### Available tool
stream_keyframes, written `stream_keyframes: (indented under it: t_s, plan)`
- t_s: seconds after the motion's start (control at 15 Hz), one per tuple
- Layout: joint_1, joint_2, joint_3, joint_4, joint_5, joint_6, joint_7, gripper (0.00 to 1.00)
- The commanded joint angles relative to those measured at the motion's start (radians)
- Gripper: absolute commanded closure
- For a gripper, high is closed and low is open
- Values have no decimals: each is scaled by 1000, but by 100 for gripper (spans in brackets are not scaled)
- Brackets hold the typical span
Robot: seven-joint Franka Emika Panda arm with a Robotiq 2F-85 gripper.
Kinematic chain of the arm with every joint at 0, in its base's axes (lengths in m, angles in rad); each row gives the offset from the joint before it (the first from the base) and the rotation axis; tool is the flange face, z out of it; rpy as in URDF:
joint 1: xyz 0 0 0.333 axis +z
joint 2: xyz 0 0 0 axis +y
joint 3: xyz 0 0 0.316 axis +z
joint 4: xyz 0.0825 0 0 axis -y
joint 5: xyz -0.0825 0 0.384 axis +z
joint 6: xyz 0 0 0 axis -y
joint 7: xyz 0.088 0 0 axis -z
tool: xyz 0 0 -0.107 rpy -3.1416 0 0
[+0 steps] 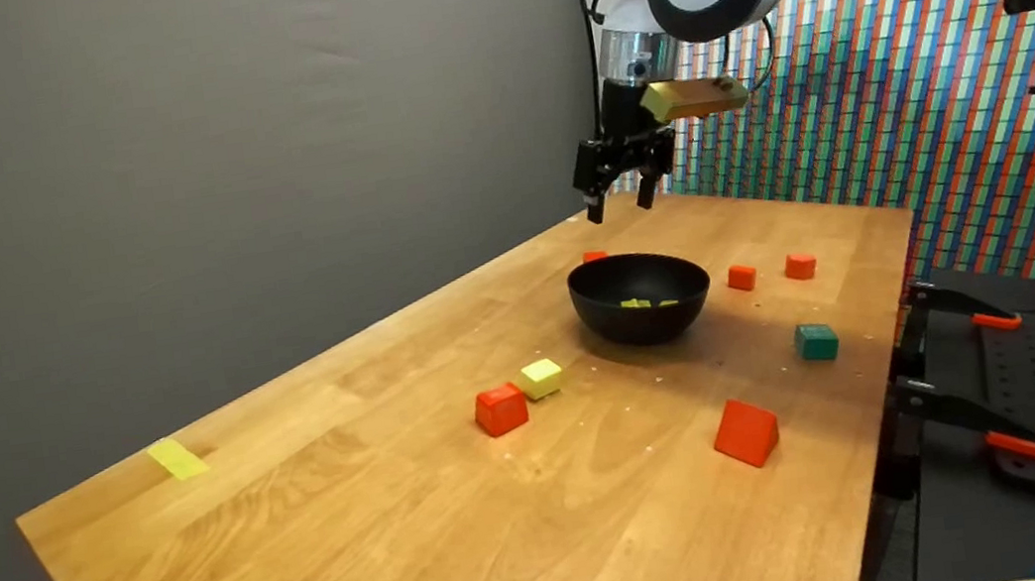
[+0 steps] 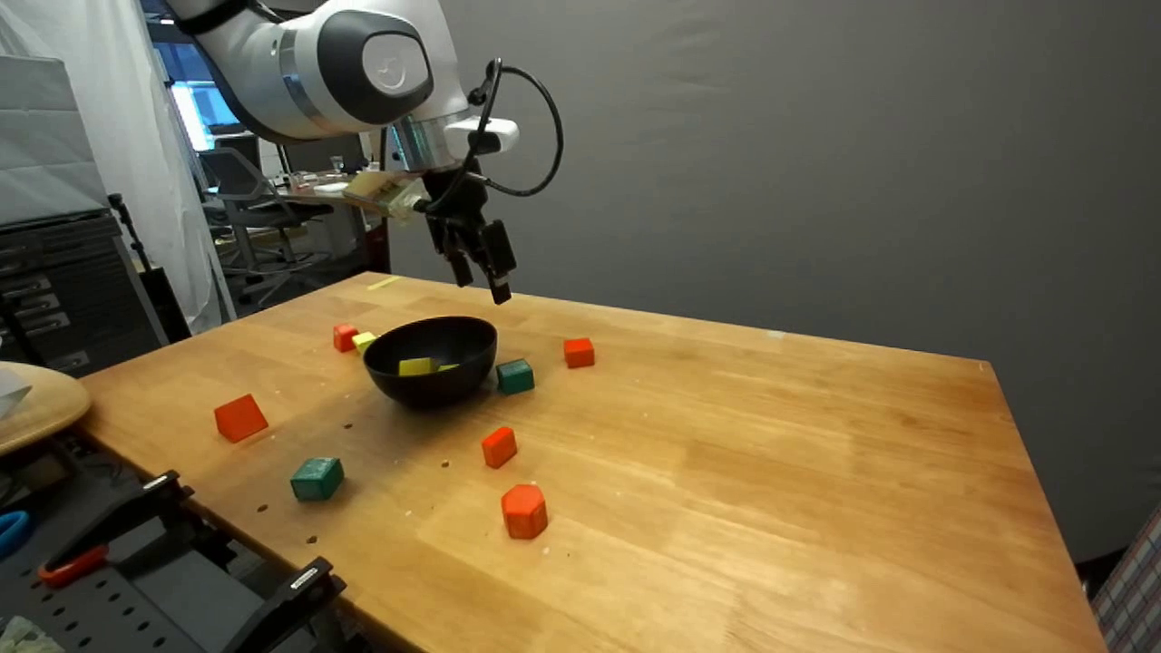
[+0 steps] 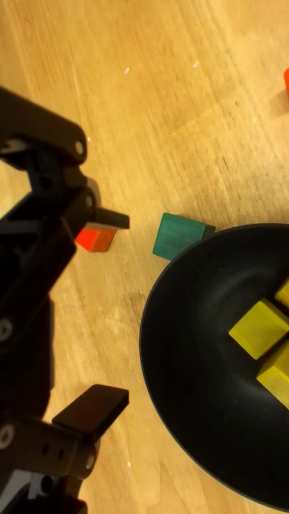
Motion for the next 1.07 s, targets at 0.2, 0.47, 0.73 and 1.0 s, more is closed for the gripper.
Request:
stream_keyframes:
  t_s: [0.2, 0.47, 0.73, 1.0]
  plan:
    - [-130, 264, 22, 283, 211, 6, -27, 0]
    - [-182, 397, 36, 439, 299, -1, -25, 0]
    - [-187, 490, 36, 522, 322, -6, -17, 0]
    - [-179, 522, 24, 522, 322, -15, -8, 5]
